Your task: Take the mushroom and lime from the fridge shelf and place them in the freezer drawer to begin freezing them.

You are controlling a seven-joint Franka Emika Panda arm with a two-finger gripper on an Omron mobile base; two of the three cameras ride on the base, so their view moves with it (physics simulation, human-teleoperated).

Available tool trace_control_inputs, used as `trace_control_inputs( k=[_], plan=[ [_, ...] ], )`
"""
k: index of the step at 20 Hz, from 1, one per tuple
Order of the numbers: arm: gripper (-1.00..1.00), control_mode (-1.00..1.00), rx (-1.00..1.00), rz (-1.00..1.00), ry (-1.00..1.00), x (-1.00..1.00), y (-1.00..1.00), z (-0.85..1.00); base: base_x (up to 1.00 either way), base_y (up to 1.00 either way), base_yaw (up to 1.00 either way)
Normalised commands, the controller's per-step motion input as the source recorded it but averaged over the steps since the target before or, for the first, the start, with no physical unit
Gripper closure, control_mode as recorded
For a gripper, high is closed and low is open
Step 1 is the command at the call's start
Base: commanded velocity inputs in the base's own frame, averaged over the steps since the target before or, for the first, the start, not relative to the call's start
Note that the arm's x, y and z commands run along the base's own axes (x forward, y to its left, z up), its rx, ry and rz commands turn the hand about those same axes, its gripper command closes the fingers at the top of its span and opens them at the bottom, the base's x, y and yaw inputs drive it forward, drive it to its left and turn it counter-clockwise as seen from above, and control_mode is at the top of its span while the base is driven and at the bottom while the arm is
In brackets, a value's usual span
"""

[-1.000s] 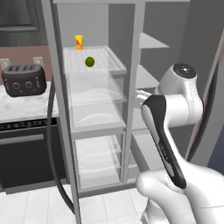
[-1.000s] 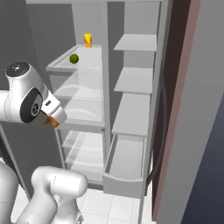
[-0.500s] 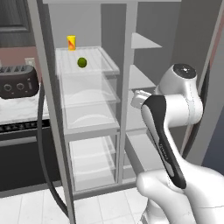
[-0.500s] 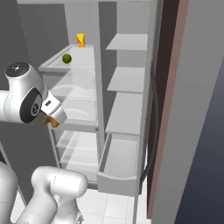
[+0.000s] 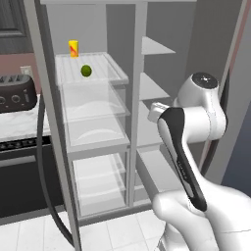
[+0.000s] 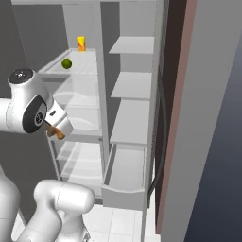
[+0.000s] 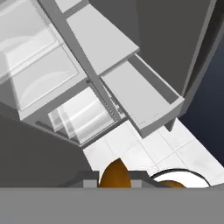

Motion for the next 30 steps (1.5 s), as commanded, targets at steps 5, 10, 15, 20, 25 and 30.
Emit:
trace_control_inputs(
  k=[5, 10, 15, 20, 25, 30],
  plan=[
    [1.00, -1.00, 0.01, -0.10, 0.07, 0.02, -0.35, -0.39, 0.00, 0.00, 0.00],
    [1.00, -1.00, 0.01, -0.09, 0.13, 0.19, -0.39, -0.43, 0.00, 0.00, 0.00],
    [1.00, -1.00, 0.00, -0.10, 0.18, 0.31, -0.24, -0.37, 0.00, 0.00, 0.00],
    [1.00, -1.00, 0.00, -0.14, 0.19, 0.37, -0.02, -0.31, 0.00, 0.00, 0.00],
    [1.00, -1.00, 0.00, -0.13, 0.18, 0.34, 0.00, -0.36, 0.00, 0.00, 0.00],
    [1.00, -1.00, 0.00, -0.08, 0.13, 0.29, -0.06, -0.31, 0.00, 0.00, 0.00]
  ],
)
